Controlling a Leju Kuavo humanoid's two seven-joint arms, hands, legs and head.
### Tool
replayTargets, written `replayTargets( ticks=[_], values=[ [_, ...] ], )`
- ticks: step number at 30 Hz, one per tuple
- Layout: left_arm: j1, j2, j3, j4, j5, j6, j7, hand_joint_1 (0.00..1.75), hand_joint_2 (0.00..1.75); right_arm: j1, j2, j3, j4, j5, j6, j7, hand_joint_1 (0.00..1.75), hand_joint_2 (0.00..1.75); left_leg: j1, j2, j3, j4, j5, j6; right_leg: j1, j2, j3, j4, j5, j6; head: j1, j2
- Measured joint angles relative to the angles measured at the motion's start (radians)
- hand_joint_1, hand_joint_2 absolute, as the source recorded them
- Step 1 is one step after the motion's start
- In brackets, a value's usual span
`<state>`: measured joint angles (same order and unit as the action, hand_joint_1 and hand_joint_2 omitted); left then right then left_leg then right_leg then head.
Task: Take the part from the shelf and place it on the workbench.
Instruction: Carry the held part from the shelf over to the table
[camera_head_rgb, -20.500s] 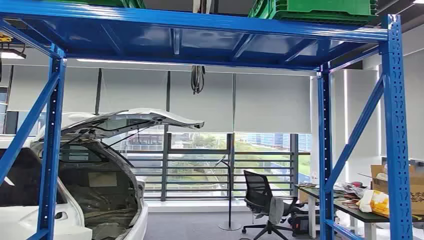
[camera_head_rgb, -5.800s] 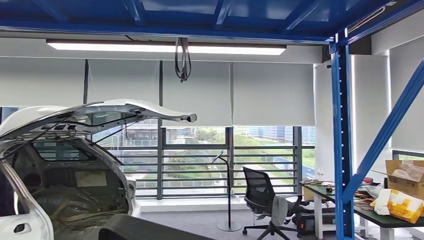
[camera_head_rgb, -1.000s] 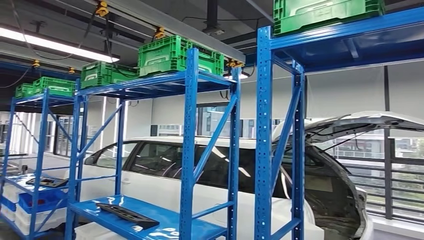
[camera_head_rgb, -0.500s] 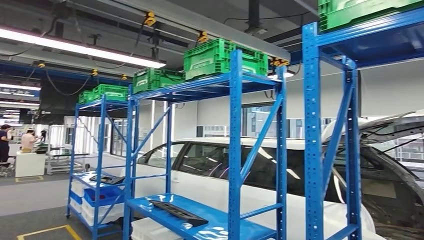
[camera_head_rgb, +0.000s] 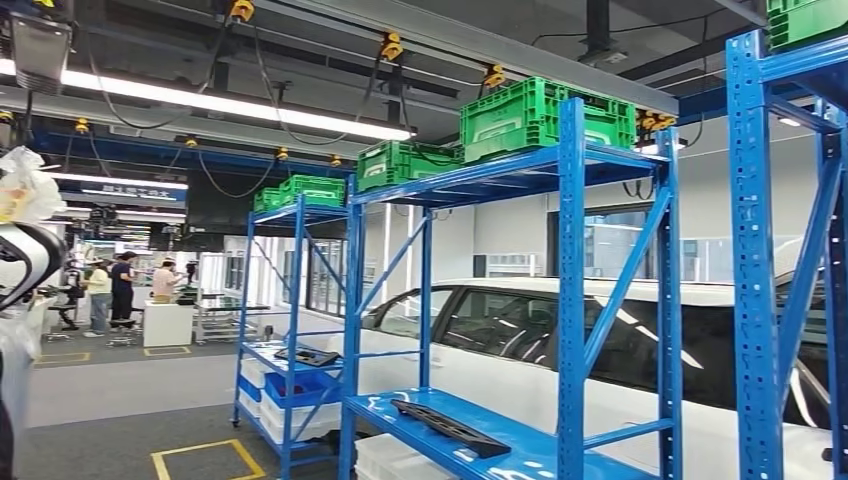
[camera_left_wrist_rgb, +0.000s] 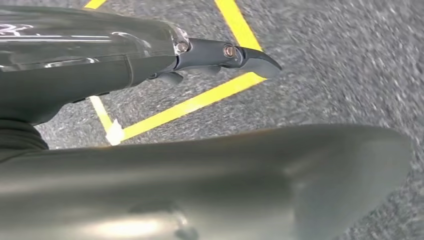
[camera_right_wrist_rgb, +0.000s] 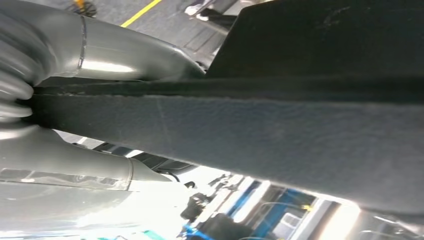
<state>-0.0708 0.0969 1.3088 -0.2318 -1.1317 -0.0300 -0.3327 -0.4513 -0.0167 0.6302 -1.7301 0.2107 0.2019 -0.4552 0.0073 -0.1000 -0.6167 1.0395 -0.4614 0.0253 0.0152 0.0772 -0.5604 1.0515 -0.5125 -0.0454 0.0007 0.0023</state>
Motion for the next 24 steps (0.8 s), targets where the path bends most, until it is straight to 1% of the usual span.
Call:
replayTargets(
  ticks=[1,2,3,4,5,6,7,8,9,10,11,12,13,14,15,16,17,18,19,20,21,22,23,24],
  values=[
    [0.0,-0.003,0.0,-0.001,-0.001,0.0,-0.003,0.0,0.0,0.001,-0.002,-0.003,-0.004,0.003,-0.002,-0.002,1.75,1.75,0.004,-0.011,-0.003,-0.001,0.003,-0.004,0.002,0.009,0.006,-0.016,0.004,-0.005,0.0,0.0],
    [0.0,-0.003,0.0,-0.002,-0.002,-0.001,-0.005,0.0,0.0,0.001,-0.004,-0.005,-0.007,0.006,-0.003,-0.003,1.75,1.75,0.007,-0.023,-0.006,-0.004,0.007,-0.01,0.004,0.001,0.009,-0.022,0.007,-0.004,0.001,0.0],
    [0.002,-0.004,-0.001,-0.002,-0.004,-0.002,-0.007,0.0,0.0,0.001,-0.006,-0.007,-0.012,0.007,-0.004,-0.004,1.75,1.75,0.009,-0.029,-0.009,-0.006,0.009,-0.015,0.004,-0.012,0.014,-0.035,0.011,-0.002,0.001,0.0],
    [0.004,-0.004,-0.001,-0.002,-0.006,-0.003,-0.008,0.0,0.0,0.002,-0.006,-0.009,-0.015,0.008,-0.004,-0.005,1.75,1.75,0.009,-0.018,-0.012,-0.005,0.006,-0.02,0.001,-0.026,0.02,-0.051,0.015,0.0,0.002,0.0],
    [0.004,-0.004,-0.002,-0.002,-0.008,-0.003,-0.009,0.0,0.0,0.004,-0.006,-0.01,-0.019,0.008,-0.004,-0.005,1.75,1.75,0.007,0.003,-0.019,0.007,-0.007,-0.025,-0.002,-0.04,0.026,-0.066,0.02,0.002,0.003,0.0],
    [0.002,-0.003,-0.002,-0.002,-0.009,-0.003,-0.012,0.0,0.0,0.006,-0.006,-0.012,-0.022,0.008,-0.005,-0.005,1.75,1.75,0.006,0.031,-0.034,0.038,-0.032,-0.03,-0.006,-0.056,0.03,-0.079,0.024,0.004,0.004,0.0],
    [-0.001,-0.002,-0.003,-0.002,-0.01,-0.003,-0.015,0.0,0.0,0.01,-0.007,-0.013,-0.025,0.008,-0.005,-0.004,1.75,1.75,0.007,0.059,-0.056,0.087,-0.063,-0.037,-0.006,-0.07,0.03,-0.081,0.026,0.005,0.005,0.0],
    [-0.005,-0.001,-0.003,-0.002,-0.01,-0.003,-0.018,0.0,0.0,0.014,-0.007,-0.014,-0.028,0.008,-0.004,-0.004,1.75,1.75,0.01,0.074,-0.082,0.149,-0.095,-0.044,-0.007,-0.085,0.029,-0.081,0.026,0.005,0.005,0.0],
    [-0.007,-0.001,-0.004,-0.002,-0.01,-0.004,-0.02,0.0,0.0,0.018,-0.007,-0.014,-0.03,0.008,-0.004,-0.004,1.75,1.75,0.015,0.081,-0.103,0.203,-0.115,-0.051,-0.008,-0.1,0.028,-0.08,0.025,0.007,0.006,0.0],
    [-0.008,-0.001,-0.004,-0.002,-0.01,-0.004,-0.021,0.0,0.0,0.022,-0.007,-0.014,-0.031,0.008,-0.004,-0.004,1.75,1.75,0.02,0.087,-0.112,0.231,-0.119,-0.058,-0.009,-0.115,0.027,-0.079,0.024,0.009,0.006,0.0],
    [-0.007,0.0,-0.004,-0.002,-0.011,-0.005,-0.022,0.0,0.0,0.025,-0.007,-0.014,-0.032,0.007,-0.004,-0.005,1.75,1.75,0.025,0.093,-0.103,0.223,-0.105,-0.065,-0.011,-0.128,0.027,-0.076,0.022,0.012,0.006,0.0],
    [-0.007,0.001,-0.004,-0.002,-0.011,-0.006,-0.022,0.0,0.0,0.027,-0.007,-0.014,-0.033,0.006,-0.003,-0.005,1.75,1.75,0.029,0.101,-0.076,0.178,-0.076,-0.072,-0.014,-0.14,0.027,-0.072,0.018,0.018,0.006,0.0],
    [-0.007,0.002,-0.004,-0.002,-0.012,-0.008,-0.022,0.0,0.0,0.028,-0.007,-0.014,-0.035,0.004,-0.002,-0.006,1.75,1.75,0.032,0.12,-0.041,0.114,-0.048,-0.078,-0.015,-0.151,0.026,-0.065,0.013,0.025,0.006,0.0],
    [-0.008,0.002,-0.005,-0.002,-0.013,-0.011,-0.023,0.0,0.0,0.029,-0.007,-0.014,-0.036,0.002,0.0,-0.006,1.75,1.75,0.03,0.14,-0.012,0.056,-0.027,-0.078,-0.015,-0.161,0.024,-0.056,0.006,0.034,0.006,0.0],
    [-0.011,0.002,-0.005,-0.002,-0.013,-0.014,-0.023,0.0,0.0,0.03,-0.007,-0.014,-0.037,-0.001,0.003,-0.008,1.75,1.75,0.028,0.155,0.007,0.018,-0.016,-0.071,-0.013,-0.17,0.023,-0.048,0.001,0.042,0.006,0.0],
    [-0.012,0.002,-0.005,-0.002,-0.014,-0.017,-0.025,0.0,0.0,0.031,-0.007,-0.014,-0.037,-0.005,0.007,-0.008,1.75,1.75,0.024,0.164,0.012,0.002,-0.016,-0.062,-0.01,-0.178,0.022,-0.042,-0.002,0.048,0.006,0.0],
    [-0.012,0.001,-0.005,-0.002,-0.014,-0.019,-0.026,0.0,0.0,0.032,-0.007,-0.014,-0.037,-0.009,0.012,-0.009,1.75,1.75,0.021,0.158,0.009,0.002,-0.018,-0.05,-0.009,-0.187,0.021,-0.04,-0.004,0.052,0.006,0.0],
    [-0.011,0.0,-0.005,-0.002,-0.014,-0.021,-0.026,0.0,0.0,0.033,-0.007,-0.014,-0.037,-0.014,0.015,-0.01,1.75,1.75,0.02,0.147,0.007,0.003,-0.017,-0.04,-0.01,-0.196,0.023,-0.04,-0.004,0.054,0.006,0.0],
    [-0.008,0.0,-0.005,-0.002,-0.014,-0.022,-0.026,0.0,0.0,0.033,-0.007,-0.013,-0.037,-0.019,0.018,-0.01,1.75,1.75,0.02,0.137,0.005,0.002,-0.015,-0.033,-0.013,-0.192,0.023,-0.037,-0.011,0.058,0.006,0.0],
    [-0.008,-0.001,-0.005,-0.002,-0.014,-0.023,-0.025,0.0,0.0,0.033,-0.007,-0.013,-0.037,-0.023,0.02,-0.011,1.75,1.75,0.02,0.128,0.004,0.002,-0.013,-0.027,-0.017,-0.173,0.018,-0.02,-0.027,0.061,0.006,0.0],
    [-0.008,-0.001,-0.005,-0.002,-0.014,-0.022,-0.024,0.0,0.0,0.033,-0.007,-0.013,-0.037,-0.026,0.021,-0.011,1.75,1.75,0.02,0.118,0.003,0.001,-0.01,-0.02,-0.02,-0.146,0.005,0.017,-0.054,0.063,0.006,0.0],
    [-0.01,-0.001,-0.005,-0.002,-0.014,-0.021,-0.022,0.0,0.0,0.034,-0.008,-0.013,-0.036,-0.029,0.022,-0.012,1.75,1.75,0.02,0.107,0.002,0.0,-0.008,-0.016,-0.023,-0.116,-0.018,0.074,-0.088,0.064,0.006,0.0],
    [-0.011,-0.001,-0.005,-0.002,-0.014,-0.02,-0.019,0.0,0.0,0.036,-0.008,-0.013,-0.036,-0.032,0.024,-0.013,1.75,1.75,0.019,0.096,0.0,0.0,-0.006,-0.012,-0.023,-0.097,-0.047,0.143,-0.123,0.064,0.006,0.0],
    [-0.012,-0.001,-0.005,-0.002,-0.014,-0.02,-0.017,0.0,0.0,0.037,-0.009,-0.013,-0.034,-0.035,0.027,-0.014,1.75,1.75,0.016,0.084,-0.001,0.0,-0.005,-0.01,-0.023,-0.089,-0.075,0.205,-0.146,0.062,0.006,0.0]
  ],
)
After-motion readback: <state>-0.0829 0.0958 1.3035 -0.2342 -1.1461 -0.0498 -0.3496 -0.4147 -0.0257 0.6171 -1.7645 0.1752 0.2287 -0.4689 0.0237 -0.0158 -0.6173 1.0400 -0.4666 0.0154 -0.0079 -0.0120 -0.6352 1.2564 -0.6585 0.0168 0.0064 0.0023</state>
